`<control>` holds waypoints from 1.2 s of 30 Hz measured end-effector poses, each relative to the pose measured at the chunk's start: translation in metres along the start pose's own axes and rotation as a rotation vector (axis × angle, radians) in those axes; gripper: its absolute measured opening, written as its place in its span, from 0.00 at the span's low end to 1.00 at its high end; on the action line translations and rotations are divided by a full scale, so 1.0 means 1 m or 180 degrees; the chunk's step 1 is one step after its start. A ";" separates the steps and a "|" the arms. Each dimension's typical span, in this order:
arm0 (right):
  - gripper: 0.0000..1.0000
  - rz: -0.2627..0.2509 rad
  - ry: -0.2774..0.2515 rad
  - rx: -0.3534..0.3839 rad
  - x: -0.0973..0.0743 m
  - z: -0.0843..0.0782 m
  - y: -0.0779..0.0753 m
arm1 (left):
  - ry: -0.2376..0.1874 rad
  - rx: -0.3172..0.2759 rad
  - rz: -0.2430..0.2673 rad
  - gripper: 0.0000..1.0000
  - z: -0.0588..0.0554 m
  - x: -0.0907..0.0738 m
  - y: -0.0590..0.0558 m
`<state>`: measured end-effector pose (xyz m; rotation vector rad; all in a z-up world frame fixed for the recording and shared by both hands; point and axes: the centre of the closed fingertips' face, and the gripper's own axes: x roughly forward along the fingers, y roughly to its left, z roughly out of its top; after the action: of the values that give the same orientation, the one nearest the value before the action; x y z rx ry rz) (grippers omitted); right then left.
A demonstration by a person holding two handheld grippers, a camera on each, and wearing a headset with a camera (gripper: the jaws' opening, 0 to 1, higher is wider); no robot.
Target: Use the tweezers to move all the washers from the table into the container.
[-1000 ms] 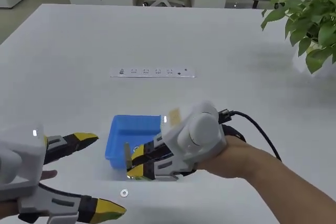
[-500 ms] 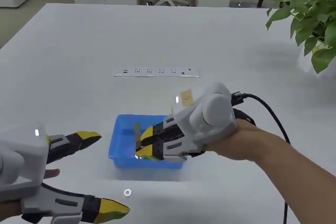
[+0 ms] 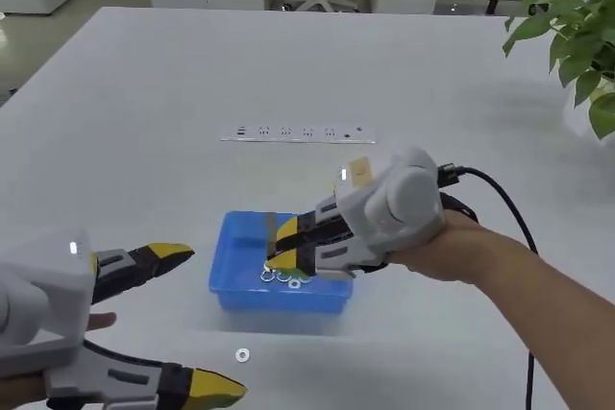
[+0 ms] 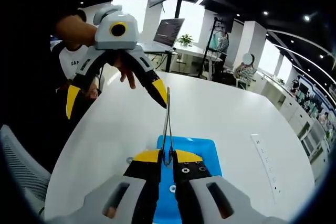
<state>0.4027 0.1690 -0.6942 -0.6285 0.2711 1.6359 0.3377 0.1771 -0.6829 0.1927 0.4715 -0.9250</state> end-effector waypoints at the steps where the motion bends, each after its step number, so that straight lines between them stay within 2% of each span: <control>1: 0.10 -0.0006 0.0000 -0.0012 0.001 -0.001 -0.001 | -0.0001 -0.0003 0.0001 0.99 0.000 0.000 0.000; 6: 0.10 -0.0018 0.0027 -0.0024 0.005 -0.010 -0.008 | -0.0018 -0.0016 0.0002 0.99 0.001 0.000 0.001; 23: 0.10 0.0034 0.0122 0.0039 0.025 -0.038 -0.016 | -0.0027 -0.0026 0.0032 0.97 0.009 0.005 0.008; 36: 0.10 0.0049 0.0148 0.0144 0.040 -0.053 -0.020 | -0.0038 -0.0008 0.0035 0.91 0.013 0.015 0.022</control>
<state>0.4329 0.1792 -0.7558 -0.6320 0.3469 1.6269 0.3673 0.1742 -0.6792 0.1874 0.4603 -0.9143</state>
